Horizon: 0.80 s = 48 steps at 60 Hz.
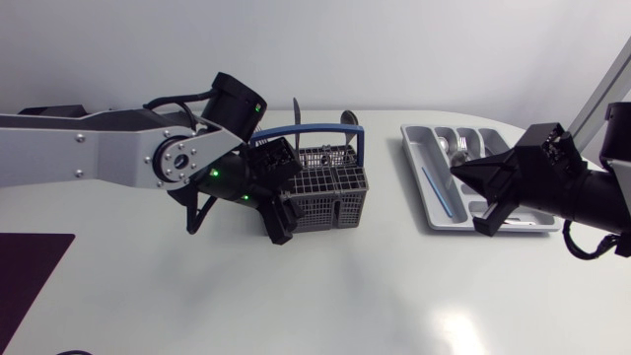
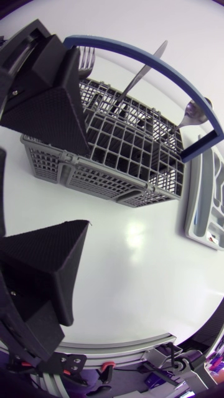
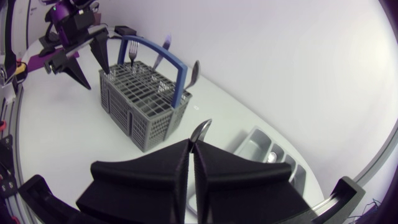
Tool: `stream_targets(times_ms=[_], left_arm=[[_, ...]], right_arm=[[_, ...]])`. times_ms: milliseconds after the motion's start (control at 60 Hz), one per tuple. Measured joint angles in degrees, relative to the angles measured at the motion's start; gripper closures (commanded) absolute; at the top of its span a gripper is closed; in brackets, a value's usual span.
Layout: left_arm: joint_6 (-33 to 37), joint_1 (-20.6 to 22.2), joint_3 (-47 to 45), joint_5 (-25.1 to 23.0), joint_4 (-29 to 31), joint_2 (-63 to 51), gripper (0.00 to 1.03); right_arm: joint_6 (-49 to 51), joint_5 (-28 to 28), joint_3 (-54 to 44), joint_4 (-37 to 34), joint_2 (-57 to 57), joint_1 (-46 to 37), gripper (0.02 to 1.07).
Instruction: Unload the cutlery basket into the drawer organizer.
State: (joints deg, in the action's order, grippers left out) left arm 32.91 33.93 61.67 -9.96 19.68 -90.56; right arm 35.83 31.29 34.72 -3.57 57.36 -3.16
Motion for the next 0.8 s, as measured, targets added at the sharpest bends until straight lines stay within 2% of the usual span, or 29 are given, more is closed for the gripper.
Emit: stream_targets(times_ms=[200,367,633,800], left_arm=[[-0.15,0.00,1.07,1.16,3.82,0.15,0.16],[-1.07,0.37,2.40,1.49,7.61,0.28,0.16],[-1.88,0.55,3.34,1.49,11.21,1.42,0.15],[-1.86,-1.20,3.34,1.49,12.87,2.32,0.15]], right_arm=[[10.69,-3.52,0.26,-6.12,4.44,-7.76,1.00],[16.20,-7.85,2.32,-6.91,10.45,-11.93,1.00],[19.61,-18.21,6.93,0.09,25.24,-13.46,1.00],[19.96,-25.27,9.20,4.57,35.08,-12.96,0.99]])
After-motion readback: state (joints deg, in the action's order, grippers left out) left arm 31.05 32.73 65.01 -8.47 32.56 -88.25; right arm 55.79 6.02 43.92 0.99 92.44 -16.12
